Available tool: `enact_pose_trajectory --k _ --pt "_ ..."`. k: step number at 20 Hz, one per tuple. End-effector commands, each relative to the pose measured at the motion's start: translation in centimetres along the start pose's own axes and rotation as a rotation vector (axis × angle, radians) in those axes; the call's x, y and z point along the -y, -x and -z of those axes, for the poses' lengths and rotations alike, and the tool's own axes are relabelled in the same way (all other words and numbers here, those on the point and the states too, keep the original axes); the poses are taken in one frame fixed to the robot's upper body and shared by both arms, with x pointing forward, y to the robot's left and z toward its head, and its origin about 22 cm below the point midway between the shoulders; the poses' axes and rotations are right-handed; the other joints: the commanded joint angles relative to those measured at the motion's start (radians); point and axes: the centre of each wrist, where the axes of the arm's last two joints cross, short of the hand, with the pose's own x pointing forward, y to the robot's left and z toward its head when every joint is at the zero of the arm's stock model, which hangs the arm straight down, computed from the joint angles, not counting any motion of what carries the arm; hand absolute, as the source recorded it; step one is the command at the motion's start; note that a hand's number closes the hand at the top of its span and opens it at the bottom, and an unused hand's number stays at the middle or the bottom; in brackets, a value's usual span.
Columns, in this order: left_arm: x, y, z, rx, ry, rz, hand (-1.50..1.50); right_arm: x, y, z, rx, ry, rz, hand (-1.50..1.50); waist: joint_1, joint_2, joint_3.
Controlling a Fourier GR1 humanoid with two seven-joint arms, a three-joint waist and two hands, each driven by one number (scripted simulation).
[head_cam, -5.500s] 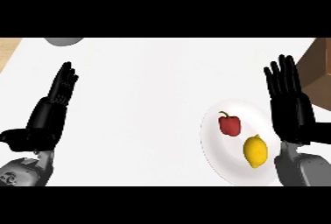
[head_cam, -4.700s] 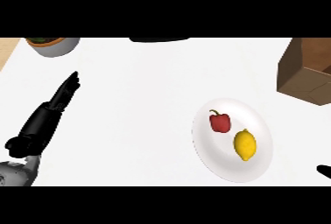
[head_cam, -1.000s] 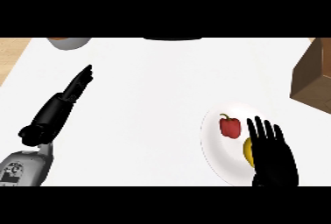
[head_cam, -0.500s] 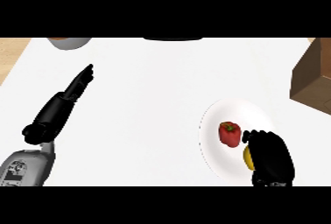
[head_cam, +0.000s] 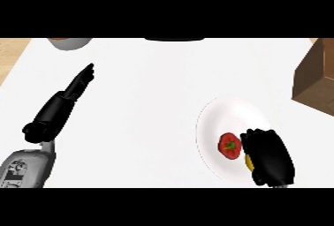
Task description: Pick the lemon from the plate and place it in the cardboard box
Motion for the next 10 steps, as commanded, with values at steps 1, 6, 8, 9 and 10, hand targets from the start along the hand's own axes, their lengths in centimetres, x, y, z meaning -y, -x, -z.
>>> enact_pose_trajectory --k 1,6,8,9,10 --pt "0.0 0.1 0.0 0.027 -0.004 -0.018 0.00 0.0 0.2 0.1 0.299 -0.006 0.089 1.50 0.018 0.010 0.008" --pt "1.0 0.6 -0.7 0.023 0.026 -0.012 0.00 2.6 0.3 0.0 0.705 0.027 0.261 1.50 0.024 0.008 0.009" --pt "-0.4 -0.6 -0.6 0.009 0.012 -0.006 0.00 4.9 2.4 0.9 0.759 0.098 0.282 1.50 0.017 0.004 0.008" --pt "-0.1 -0.2 0.0 0.001 -0.010 0.002 0.00 5.5 4.3 1.0 0.779 0.138 0.251 1.50 0.001 0.005 0.008" --pt "0.6 0.7 -1.2 -0.002 0.004 -0.005 0.00 6.2 3.6 0.7 0.789 0.169 0.238 1.50 0.001 0.003 0.007"
